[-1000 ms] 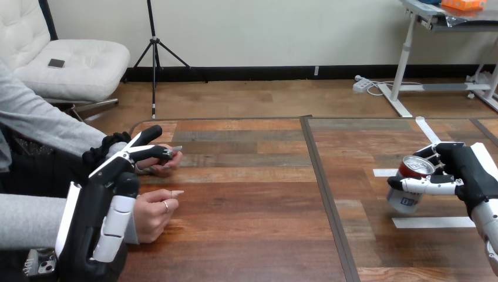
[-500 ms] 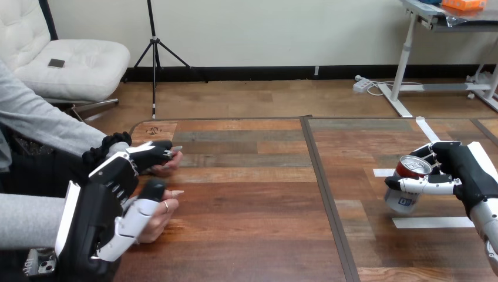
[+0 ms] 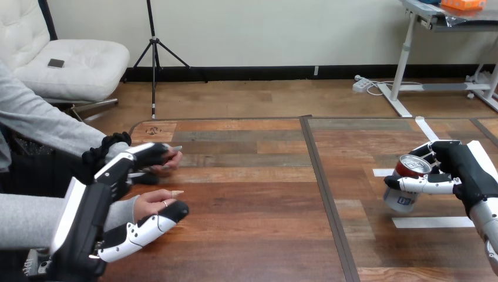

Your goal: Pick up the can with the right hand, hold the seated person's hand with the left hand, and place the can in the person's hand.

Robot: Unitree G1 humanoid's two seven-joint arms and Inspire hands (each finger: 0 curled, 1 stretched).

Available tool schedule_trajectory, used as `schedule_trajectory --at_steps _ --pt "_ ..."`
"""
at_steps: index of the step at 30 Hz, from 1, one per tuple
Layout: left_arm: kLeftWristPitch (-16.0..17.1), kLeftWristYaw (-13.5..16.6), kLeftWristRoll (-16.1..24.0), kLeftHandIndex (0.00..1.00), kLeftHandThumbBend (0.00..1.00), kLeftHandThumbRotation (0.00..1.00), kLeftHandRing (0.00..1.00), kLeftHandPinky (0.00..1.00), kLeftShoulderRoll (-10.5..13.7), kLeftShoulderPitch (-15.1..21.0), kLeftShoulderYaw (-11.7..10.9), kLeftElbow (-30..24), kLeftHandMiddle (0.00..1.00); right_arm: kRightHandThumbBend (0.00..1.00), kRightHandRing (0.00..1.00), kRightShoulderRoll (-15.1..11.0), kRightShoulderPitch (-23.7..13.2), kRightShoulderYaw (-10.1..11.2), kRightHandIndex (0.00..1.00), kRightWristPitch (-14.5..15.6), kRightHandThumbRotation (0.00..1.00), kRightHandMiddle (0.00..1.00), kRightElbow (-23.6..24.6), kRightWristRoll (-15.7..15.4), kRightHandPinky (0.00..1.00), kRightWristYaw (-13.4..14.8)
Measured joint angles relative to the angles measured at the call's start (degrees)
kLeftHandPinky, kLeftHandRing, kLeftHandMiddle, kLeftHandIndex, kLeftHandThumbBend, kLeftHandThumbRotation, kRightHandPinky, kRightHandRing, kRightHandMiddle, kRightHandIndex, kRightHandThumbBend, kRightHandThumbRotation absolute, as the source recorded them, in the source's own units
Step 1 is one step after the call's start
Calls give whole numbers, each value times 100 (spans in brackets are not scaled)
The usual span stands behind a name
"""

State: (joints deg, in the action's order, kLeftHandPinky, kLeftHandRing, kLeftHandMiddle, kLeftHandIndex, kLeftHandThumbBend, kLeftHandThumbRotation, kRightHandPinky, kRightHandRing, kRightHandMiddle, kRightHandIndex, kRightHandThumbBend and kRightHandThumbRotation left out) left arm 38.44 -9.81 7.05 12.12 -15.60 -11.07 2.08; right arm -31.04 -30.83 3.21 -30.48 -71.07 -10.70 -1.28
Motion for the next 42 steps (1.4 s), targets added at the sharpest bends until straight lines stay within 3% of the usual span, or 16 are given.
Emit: schedule_trajectory --at_steps 16,29,42 --pt "-443 247 1182 95 100 50 96 85 678 -8 -327 -355 97 82 35 0 -2 -1 44 -76 0 41 4 2 31 -31" --pt "-706 353 1608 89 100 46 87 74 1162 -5 -414 -470 91 82 36 0 -2 2 44 -64 0 42 4 72 32 -72" --pt "-1217 268 2068 89 100 45 88 70 1478 -9 -448 -883 91 82 34 -4 -2 2 44 -66 0 41 4 79 31 -70"
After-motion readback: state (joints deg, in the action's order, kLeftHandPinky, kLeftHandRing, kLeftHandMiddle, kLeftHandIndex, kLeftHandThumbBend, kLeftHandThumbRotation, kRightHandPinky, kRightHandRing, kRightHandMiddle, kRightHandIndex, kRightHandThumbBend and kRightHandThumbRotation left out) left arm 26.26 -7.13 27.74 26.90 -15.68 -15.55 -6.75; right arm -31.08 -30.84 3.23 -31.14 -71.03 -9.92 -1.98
